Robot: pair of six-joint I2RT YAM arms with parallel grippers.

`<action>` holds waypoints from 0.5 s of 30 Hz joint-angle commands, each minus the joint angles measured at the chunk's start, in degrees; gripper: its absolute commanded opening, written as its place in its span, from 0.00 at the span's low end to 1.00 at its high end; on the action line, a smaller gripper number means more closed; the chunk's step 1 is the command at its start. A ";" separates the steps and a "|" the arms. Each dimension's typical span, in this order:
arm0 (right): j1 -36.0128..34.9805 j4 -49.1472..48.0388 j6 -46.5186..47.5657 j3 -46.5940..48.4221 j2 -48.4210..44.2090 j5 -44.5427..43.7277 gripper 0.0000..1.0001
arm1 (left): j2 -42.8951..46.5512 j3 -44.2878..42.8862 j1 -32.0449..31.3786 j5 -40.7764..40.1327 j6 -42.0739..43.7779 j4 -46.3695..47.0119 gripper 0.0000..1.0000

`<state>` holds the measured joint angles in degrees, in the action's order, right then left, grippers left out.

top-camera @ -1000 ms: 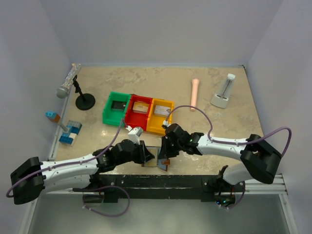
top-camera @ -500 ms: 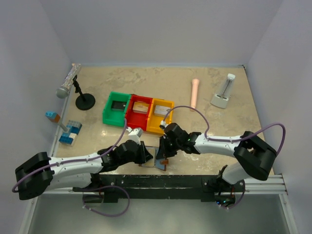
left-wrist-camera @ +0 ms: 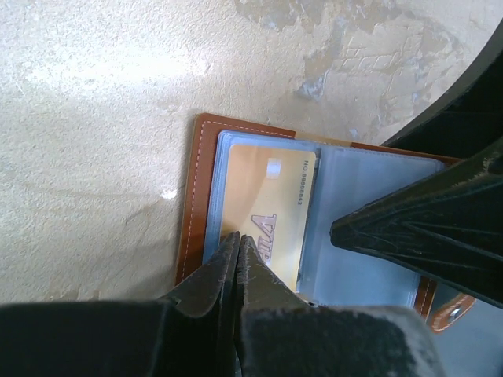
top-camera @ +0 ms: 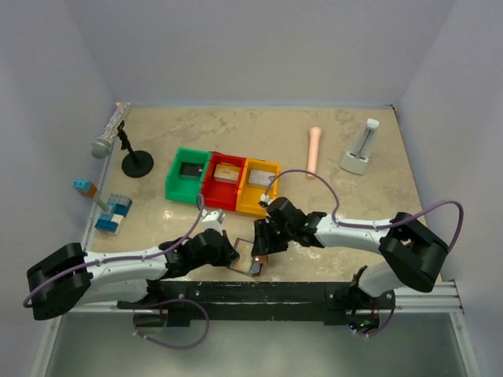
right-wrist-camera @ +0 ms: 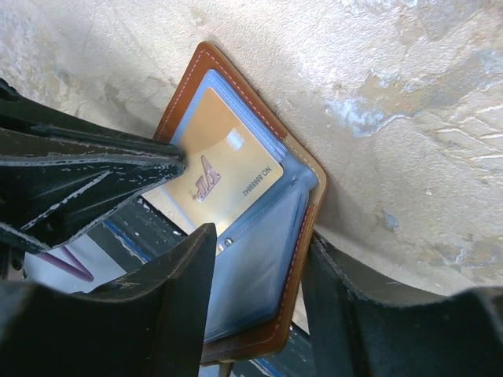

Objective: Take the credit cards out of the card holder
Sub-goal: Open the card holder at the center of the board.

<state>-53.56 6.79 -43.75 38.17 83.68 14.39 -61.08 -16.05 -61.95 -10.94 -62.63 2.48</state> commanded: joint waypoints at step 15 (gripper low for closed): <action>0.39 0.95 5.42 3.84 1.48 0.02 0.02 | 3.25 0.94 -0.27 0.74 0.76 4.55 0.05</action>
<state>-53.30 8.21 -41.23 38.98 84.25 14.57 -59.29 -15.97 -61.95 -10.81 -63.20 3.75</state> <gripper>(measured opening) 0.096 0.048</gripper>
